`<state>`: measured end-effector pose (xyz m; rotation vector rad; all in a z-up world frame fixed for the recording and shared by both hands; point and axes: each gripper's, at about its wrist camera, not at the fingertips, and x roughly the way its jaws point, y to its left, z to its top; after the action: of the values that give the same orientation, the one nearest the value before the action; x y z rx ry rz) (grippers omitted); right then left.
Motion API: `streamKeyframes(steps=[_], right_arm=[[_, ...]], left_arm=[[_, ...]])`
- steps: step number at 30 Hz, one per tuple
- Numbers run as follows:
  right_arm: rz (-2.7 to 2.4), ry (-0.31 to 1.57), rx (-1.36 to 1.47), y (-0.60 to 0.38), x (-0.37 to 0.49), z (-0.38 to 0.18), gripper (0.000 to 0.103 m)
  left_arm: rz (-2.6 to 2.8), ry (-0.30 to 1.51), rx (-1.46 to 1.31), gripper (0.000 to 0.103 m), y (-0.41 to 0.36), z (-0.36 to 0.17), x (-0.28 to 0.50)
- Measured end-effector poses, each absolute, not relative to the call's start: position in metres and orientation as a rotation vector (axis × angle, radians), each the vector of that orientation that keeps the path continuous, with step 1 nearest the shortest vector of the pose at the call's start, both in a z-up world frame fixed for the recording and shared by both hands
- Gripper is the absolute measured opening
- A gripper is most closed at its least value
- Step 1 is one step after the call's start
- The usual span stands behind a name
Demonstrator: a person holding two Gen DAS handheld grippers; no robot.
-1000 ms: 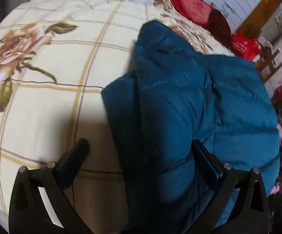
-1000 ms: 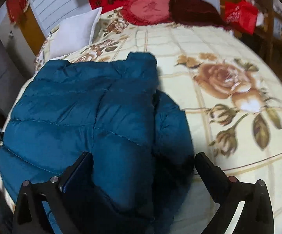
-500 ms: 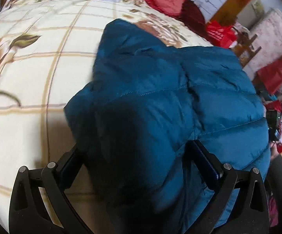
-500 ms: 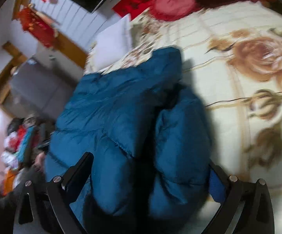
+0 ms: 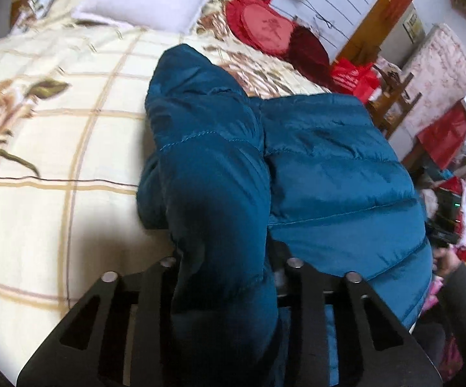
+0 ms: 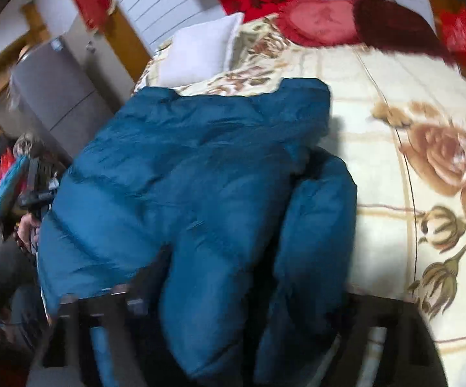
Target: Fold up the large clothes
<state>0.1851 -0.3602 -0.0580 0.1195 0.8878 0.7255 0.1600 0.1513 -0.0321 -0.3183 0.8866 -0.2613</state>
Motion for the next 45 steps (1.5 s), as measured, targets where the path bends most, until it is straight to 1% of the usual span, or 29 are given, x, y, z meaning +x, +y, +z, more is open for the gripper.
streamKeyframes(steps=[1,3,4,10,13,16,20,21,22,23,25,27,29,30,31,34,39,41,43,45], right_arm=[[0.731,0.872,0.124,-0.360,0.180,-0.050,0.041],[0.732,0.846,0.127,-0.362,0.170,-0.035,0.034],[0.730,0.840,0.124,-0.363,0.167,-0.030,0.032],[0.756,0.788,0.099,-0.360,0.132,0.007,0.030],[0.775,0.757,0.060,-0.354,0.109,0.022,0.030],[0.791,0.738,0.011,-0.347,0.088,0.027,0.030],[0.795,0.751,-0.001,-0.345,0.081,0.016,0.030],[0.789,0.757,0.001,-0.346,0.081,0.012,0.031],[0.778,0.777,0.015,-0.346,0.086,0.003,0.035],[0.762,0.823,0.047,-0.347,0.094,-0.008,0.037],[0.726,0.906,0.127,-0.352,0.102,-0.022,0.050],[0.700,0.948,0.221,-0.362,0.108,-0.032,0.052],[0.677,0.938,0.287,-0.372,0.104,-0.033,0.054],[0.656,0.929,0.311,-0.376,0.100,-0.031,0.054],[0.626,0.911,0.323,-0.381,0.094,-0.028,0.054],[0.509,0.842,0.265,-0.382,0.068,-0.016,0.054],[0.334,0.642,0.026,-0.362,0.013,0.008,0.054],[0.325,0.588,0.000,-0.361,-0.003,0.012,0.054],[0.360,0.557,-0.022,-0.356,-0.011,0.017,0.054],[0.441,0.549,-0.039,-0.349,-0.013,0.018,0.054]], left_arm=[[-0.245,0.876,-0.315,0.023,0.149,-0.027,0.157],[-0.232,0.855,-0.318,0.023,0.148,-0.016,0.146],[-0.228,0.842,-0.323,0.023,0.148,-0.008,0.138],[-0.220,0.801,-0.292,0.023,0.152,0.042,0.081],[-0.210,0.787,-0.267,0.023,0.153,0.051,0.056],[-0.202,0.795,-0.270,0.023,0.166,0.042,0.034],[-0.178,0.825,-0.283,0.023,0.168,0.013,0.028],[-0.157,0.839,-0.275,0.026,0.167,0.003,0.028],[-0.141,0.855,-0.276,0.029,0.167,-0.003,0.029],[-0.124,0.884,-0.280,0.034,0.168,-0.013,0.031],[-0.107,0.905,-0.292,0.049,0.173,-0.025,0.030],[-0.105,0.898,-0.337,0.055,0.182,-0.029,0.025],[-0.093,0.887,-0.360,0.061,0.189,-0.028,0.022],[-0.082,0.881,-0.368,0.066,0.192,-0.028,0.021],[-0.077,0.882,-0.374,0.068,0.193,-0.028,0.020],[-0.082,0.896,-0.392,0.068,0.195,-0.032,0.022],[-0.052,0.903,-0.311,0.068,0.182,-0.034,0.023],[-0.047,0.905,-0.299,0.069,0.181,-0.035,0.024],[-0.038,0.911,-0.301,0.074,0.184,-0.037,0.026],[-0.032,0.913,-0.303,0.077,0.186,-0.038,0.027]])
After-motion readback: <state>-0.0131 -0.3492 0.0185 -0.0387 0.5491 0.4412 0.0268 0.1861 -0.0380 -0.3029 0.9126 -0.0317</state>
